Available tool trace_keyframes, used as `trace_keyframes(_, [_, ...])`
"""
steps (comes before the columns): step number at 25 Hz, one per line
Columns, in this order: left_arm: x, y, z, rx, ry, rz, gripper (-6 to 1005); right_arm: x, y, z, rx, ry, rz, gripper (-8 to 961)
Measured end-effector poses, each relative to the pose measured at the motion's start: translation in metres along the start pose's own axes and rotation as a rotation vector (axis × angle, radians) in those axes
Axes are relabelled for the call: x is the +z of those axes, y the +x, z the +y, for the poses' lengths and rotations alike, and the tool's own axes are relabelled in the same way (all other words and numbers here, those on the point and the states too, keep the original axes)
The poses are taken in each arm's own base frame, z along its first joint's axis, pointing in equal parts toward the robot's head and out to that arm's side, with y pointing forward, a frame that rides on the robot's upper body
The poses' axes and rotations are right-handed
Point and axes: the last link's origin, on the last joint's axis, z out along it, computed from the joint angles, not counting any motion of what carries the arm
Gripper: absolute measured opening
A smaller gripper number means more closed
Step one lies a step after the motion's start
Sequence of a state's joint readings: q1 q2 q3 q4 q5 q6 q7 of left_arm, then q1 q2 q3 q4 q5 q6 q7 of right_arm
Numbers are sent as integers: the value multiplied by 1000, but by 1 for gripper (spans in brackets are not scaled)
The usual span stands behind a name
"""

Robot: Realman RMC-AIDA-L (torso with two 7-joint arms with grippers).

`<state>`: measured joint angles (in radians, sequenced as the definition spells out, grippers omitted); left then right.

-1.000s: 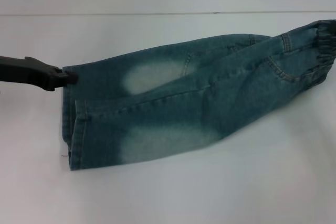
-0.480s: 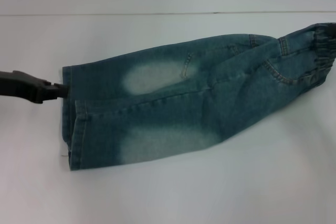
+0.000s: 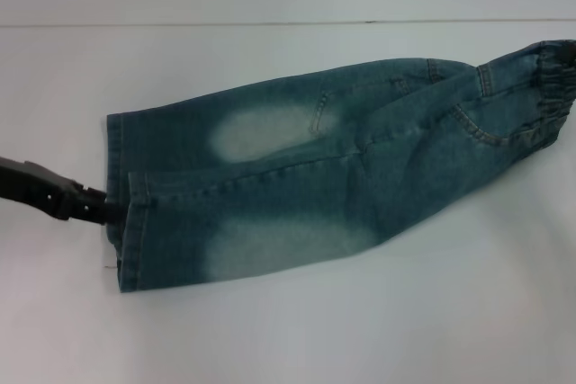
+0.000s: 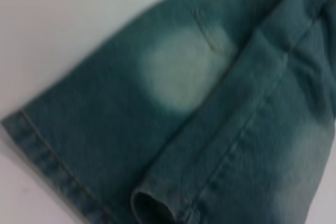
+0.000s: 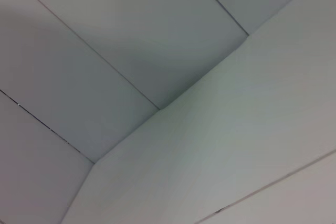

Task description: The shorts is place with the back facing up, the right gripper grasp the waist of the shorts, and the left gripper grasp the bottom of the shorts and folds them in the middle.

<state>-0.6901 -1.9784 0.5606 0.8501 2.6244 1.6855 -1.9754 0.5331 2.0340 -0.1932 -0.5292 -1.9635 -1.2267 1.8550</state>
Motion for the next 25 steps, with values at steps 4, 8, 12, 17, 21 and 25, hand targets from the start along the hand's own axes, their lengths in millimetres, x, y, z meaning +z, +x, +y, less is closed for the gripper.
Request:
trace_keyframes(4, [6, 5, 3, 13, 9, -75, 488, 0, 0, 1, -3, -4, 1, 55])
trace_keyframes(8, [7, 10, 4, 23, 10, -76, 630, 0, 2, 1, -2, -7, 3, 55])
trace_keyframes(12, [13, 14, 6, 26, -1, -81, 740, -1, 2, 1, -3, -7, 2, 55])
trace_keyframes(17, [22, 17, 7, 20, -5, -90, 797, -1, 1, 1, -7, -6, 0, 55])
trace_keyframes(21, [27, 19, 7, 20, 1, -102, 792, 0, 1, 2, -8, -8, 0, 55])
trace_keyframes(25, [29, 23, 8, 24, 3, -105, 792, 1, 0, 3, -12, -10, -1, 56])
